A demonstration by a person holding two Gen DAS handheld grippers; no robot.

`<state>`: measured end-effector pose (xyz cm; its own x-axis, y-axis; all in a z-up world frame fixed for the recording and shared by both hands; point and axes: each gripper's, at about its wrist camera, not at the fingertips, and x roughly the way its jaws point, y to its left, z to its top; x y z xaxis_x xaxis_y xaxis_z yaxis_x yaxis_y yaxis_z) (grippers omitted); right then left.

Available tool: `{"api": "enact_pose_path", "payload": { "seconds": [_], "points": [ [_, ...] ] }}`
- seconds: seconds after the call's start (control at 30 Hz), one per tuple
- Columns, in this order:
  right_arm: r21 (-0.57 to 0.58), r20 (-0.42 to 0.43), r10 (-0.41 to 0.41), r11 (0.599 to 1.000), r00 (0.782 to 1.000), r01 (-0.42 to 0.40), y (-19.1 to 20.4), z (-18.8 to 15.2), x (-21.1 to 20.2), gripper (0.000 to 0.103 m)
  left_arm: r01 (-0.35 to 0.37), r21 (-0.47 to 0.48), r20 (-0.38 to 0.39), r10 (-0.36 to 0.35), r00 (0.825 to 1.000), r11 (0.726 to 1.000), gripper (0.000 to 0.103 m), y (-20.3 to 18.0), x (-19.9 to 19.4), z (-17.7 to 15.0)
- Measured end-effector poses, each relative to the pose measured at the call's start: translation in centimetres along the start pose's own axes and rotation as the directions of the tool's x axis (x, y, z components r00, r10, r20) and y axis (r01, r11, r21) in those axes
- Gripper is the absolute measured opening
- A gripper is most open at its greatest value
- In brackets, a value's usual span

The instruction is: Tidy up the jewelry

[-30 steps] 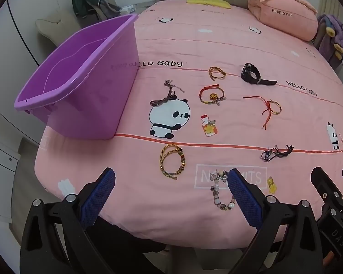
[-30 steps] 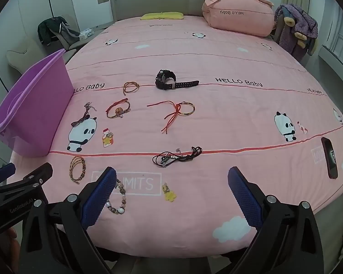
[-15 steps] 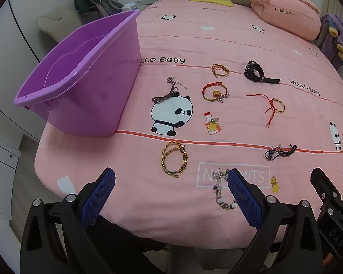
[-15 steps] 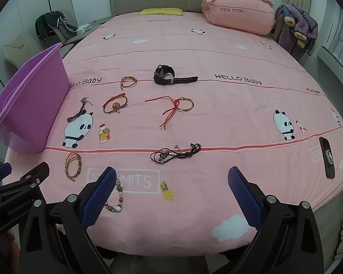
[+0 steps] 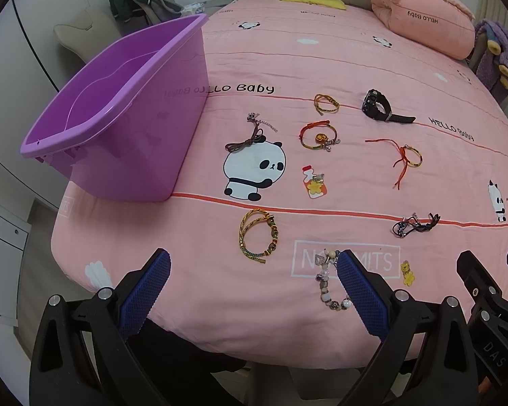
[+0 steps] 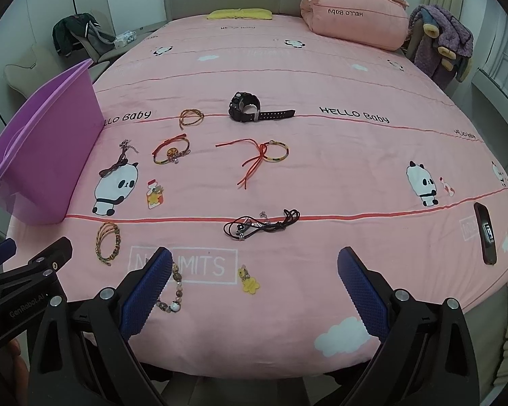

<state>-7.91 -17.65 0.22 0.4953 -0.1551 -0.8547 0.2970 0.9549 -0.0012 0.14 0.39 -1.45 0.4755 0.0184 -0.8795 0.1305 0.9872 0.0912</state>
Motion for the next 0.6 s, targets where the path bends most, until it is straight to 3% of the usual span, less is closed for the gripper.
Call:
{"api": "enact_pose_path", "payload": {
  "seconds": [0.6],
  "points": [
    [0.000, -0.003, 0.004, 1.000, 1.000, -0.004, 0.07, -0.02, 0.25, 0.094, -0.001, 0.000, -0.001, 0.001, 1.000, 1.000, 0.097, 0.01, 0.03, -0.02]
  ]
}}
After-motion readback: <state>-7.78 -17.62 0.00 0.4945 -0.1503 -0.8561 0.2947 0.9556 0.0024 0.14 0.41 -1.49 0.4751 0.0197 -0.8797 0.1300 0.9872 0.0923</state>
